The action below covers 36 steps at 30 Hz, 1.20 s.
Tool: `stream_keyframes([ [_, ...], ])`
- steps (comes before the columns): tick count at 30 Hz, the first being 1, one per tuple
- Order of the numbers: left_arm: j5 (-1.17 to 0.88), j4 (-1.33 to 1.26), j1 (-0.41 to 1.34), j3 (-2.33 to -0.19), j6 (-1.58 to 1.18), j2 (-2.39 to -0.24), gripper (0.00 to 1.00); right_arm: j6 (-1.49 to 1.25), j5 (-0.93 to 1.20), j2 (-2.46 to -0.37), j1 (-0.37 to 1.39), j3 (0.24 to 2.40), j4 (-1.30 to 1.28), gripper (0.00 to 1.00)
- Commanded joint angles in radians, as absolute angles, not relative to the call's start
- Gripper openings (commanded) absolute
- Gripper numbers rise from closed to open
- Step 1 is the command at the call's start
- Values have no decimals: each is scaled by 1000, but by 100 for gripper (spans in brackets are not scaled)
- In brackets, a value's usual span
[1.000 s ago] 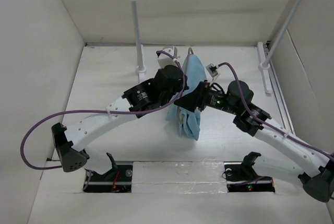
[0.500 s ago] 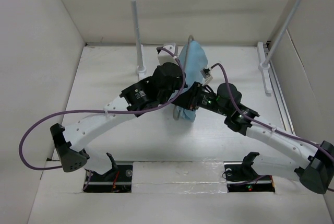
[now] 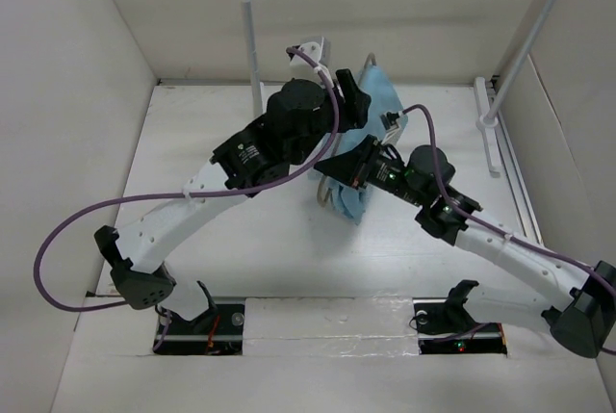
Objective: Place the trousers on the hanger
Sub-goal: Place the hanger at the clothesline.
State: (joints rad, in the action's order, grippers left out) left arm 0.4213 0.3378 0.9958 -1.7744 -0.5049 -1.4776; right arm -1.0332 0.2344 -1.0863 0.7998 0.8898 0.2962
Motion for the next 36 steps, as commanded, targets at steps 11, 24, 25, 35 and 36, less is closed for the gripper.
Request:
stream_keyframes([
  [11, 360, 221, 994, -1908, -422, -1370, 63, -1005, 445, -1098, 510, 1106, 459, 0],
  [24, 561, 316, 994, -1470, -477, -1077, 69, -1297, 706, -1310, 15, 1325, 776, 0],
  [25, 555, 331, 994, -1436, -497, -1048, 69, -1331, 722, -1339, 3, 1354, 799, 0],
  [35, 531, 429, 994, -1134, -637, -893, 69, -1460, 756, -1603, -86, 1617, 946, 0],
  [36, 529, 433, 994, -1125, -643, -888, 69, -1486, 758, -1617, -95, 1621, 971, 0],
])
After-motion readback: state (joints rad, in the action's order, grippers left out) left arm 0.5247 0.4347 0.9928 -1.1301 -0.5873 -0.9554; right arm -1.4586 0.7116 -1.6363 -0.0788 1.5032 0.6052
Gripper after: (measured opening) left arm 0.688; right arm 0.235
